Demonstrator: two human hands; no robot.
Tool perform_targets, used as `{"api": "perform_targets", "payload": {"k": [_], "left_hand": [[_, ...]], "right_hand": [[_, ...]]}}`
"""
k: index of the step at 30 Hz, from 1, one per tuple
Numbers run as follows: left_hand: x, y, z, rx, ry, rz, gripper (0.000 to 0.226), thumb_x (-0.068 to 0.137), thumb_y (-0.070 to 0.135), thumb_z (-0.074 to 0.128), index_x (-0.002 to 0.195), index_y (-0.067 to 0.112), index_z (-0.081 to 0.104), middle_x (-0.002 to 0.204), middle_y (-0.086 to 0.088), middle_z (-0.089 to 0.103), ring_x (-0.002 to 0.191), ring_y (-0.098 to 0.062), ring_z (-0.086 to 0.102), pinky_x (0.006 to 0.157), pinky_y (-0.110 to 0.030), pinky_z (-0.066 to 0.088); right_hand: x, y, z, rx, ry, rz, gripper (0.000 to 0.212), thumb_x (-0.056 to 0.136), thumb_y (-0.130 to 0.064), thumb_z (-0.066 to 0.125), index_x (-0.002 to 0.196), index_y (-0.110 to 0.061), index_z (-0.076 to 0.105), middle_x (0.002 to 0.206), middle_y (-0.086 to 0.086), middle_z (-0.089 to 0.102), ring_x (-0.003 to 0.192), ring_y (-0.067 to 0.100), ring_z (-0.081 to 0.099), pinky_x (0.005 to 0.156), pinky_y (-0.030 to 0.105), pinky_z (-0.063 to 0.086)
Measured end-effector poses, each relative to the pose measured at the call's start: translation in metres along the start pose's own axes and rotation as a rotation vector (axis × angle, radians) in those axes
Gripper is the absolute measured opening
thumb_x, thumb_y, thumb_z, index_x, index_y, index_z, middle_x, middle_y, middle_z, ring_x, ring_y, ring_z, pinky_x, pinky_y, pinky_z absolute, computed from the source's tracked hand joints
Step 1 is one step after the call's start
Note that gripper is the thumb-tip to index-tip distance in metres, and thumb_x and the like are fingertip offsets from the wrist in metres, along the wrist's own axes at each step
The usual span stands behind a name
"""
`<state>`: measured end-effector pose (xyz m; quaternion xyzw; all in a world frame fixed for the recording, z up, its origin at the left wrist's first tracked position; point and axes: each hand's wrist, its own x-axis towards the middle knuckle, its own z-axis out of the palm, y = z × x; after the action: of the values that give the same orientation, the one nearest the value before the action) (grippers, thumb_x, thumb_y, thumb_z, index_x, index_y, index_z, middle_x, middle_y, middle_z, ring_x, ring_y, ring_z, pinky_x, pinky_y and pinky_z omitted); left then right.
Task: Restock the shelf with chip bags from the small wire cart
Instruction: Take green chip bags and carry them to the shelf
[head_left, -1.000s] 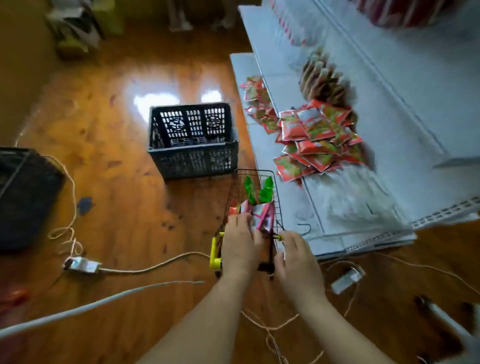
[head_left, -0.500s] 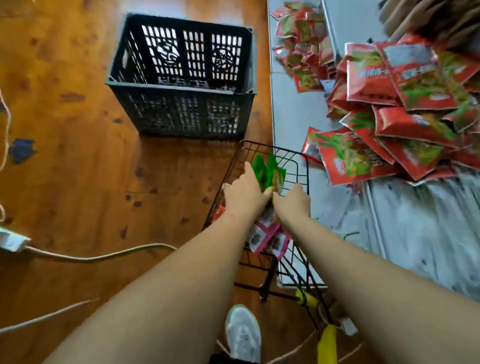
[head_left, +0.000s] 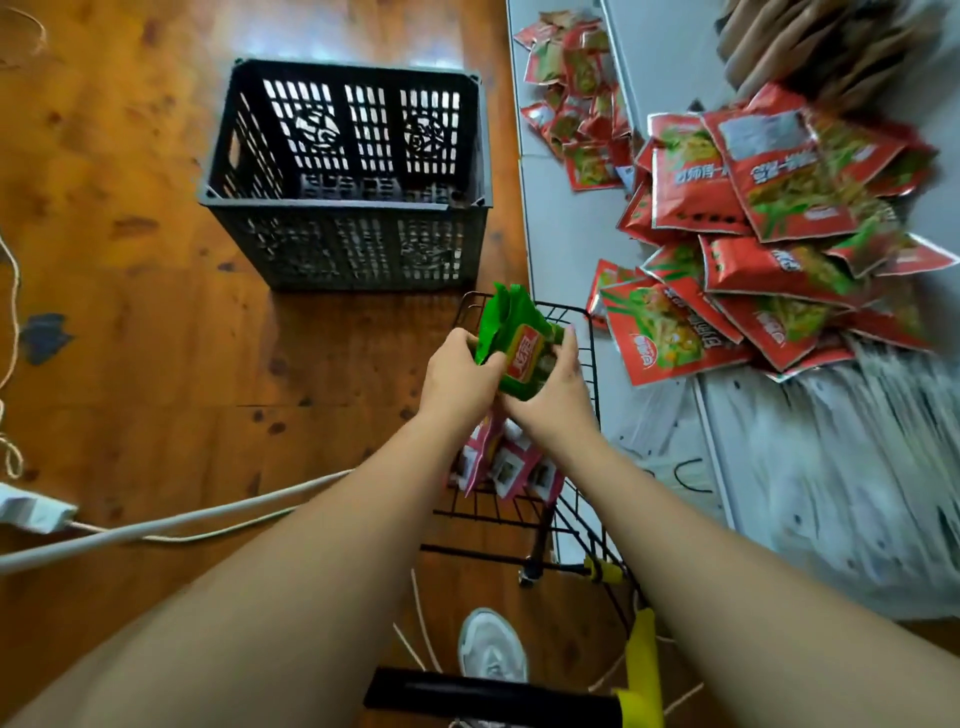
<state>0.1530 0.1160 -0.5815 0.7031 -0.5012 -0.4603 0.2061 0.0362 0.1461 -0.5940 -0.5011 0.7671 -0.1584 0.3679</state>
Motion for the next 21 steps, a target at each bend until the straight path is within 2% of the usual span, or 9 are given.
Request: {"api": "perform_targets", "payload": {"k": [2,5,9,10,12,14,16,18,21], "left_hand": [[-0.02,0.002,-0.019,-0.062,-0.043,-0.012,0.01,0.093,0.023,0.056,0.1,0.016,0.055,0.091,0.003,0.062,0.078,-0.012,0.059,0.06,-0.027,0.047],[-0.055,0.006,-0.063,-0.12,-0.145,-0.001,0.018,0.095,0.021,0.056,0.111,0.013,0.059,0.103,-0.005,0.069,0.089,-0.019,0.069,0.077,-0.038,0.06],[-0.123,0.026,-0.127,-0.176,-0.41,0.061,0.014,0.096,0.012,0.057,0.109,0.015,0.062,0.104,-0.009,0.07,0.089,-0.018,0.072,0.075,-0.031,0.061],[-0.144,0.035,-0.141,-0.169,-0.475,0.074,0.013,0.096,0.011,0.059,0.106,0.018,0.063,0.102,-0.007,0.071,0.089,-0.017,0.072,0.076,-0.03,0.061],[-0.184,0.052,-0.16,-0.185,-0.566,0.097,0.012,0.094,0.013,0.062,0.104,0.02,0.066,0.098,-0.005,0.074,0.089,-0.018,0.073,0.079,-0.033,0.06],[-0.224,0.07,-0.166,-0.257,-0.596,0.091,0.014,0.09,0.016,0.067,0.105,0.016,0.067,0.1,-0.008,0.075,0.09,-0.02,0.074,0.08,-0.036,0.06],[-0.267,0.09,-0.159,-0.364,-0.605,0.05,0.027,0.082,0.024,0.076,0.105,0.014,0.067,0.107,-0.012,0.074,0.095,-0.025,0.073,0.085,-0.042,0.059],[-0.309,0.109,-0.137,-0.41,-0.66,0.05,0.045,0.074,0.034,0.082,0.113,0.018,0.065,0.115,-0.01,0.072,0.103,-0.025,0.071,0.092,-0.044,0.055],[-0.378,0.131,-0.077,-0.339,-0.809,0.083,0.053,0.075,0.035,0.08,0.122,0.024,0.058,0.111,-0.001,0.073,0.094,-0.016,0.073,0.081,-0.035,0.059]], "right_hand": [[-0.023,-0.003,-0.015,-0.159,0.057,-0.06,0.107,0.066,-0.07,0.067,0.152,-0.026,0.02,0.149,0.004,0.03,0.136,0.026,0.03,0.114,0.045,0.031],[-0.063,-0.023,-0.054,-0.065,0.106,-0.153,0.074,0.076,-0.07,0.06,0.137,-0.031,0.045,0.154,0.001,0.023,0.144,0.023,0.02,0.118,0.043,0.021],[-0.129,-0.058,-0.122,-0.315,0.026,-0.262,0.093,0.072,-0.072,0.063,0.15,-0.035,0.029,0.16,-0.006,0.025,0.149,0.019,0.015,0.121,0.044,0.007],[-0.153,-0.066,-0.139,-0.345,-0.053,-0.239,0.097,0.069,-0.074,0.065,0.151,-0.038,0.026,0.159,-0.007,0.027,0.149,0.02,0.017,0.121,0.045,0.009],[-0.21,-0.08,-0.166,-0.125,-0.277,-0.101,0.098,0.064,-0.07,0.073,0.148,-0.043,0.029,0.151,-0.006,0.042,0.139,0.02,0.04,0.115,0.043,0.034],[-0.273,-0.083,-0.185,0.165,-0.358,-0.026,0.076,0.066,-0.06,0.079,0.133,-0.04,0.049,0.127,-0.006,0.064,0.107,0.005,0.066,0.09,0.027,0.055],[-0.33,-0.072,-0.195,0.33,-0.237,0.022,0.045,0.074,-0.045,0.079,0.114,-0.032,0.061,0.105,-0.008,0.072,0.082,-0.004,0.07,0.069,0.015,0.055],[-0.38,-0.053,-0.203,0.528,-0.04,0.103,0.033,0.08,-0.035,0.077,0.109,-0.027,0.063,0.102,-0.007,0.073,0.075,-0.003,0.07,0.063,0.012,0.053],[-0.439,-0.005,-0.216,0.868,0.22,0.25,0.028,0.085,-0.022,0.073,0.11,-0.022,0.062,0.105,0.002,0.073,0.086,0.011,0.072,0.075,0.024,0.058]]}}
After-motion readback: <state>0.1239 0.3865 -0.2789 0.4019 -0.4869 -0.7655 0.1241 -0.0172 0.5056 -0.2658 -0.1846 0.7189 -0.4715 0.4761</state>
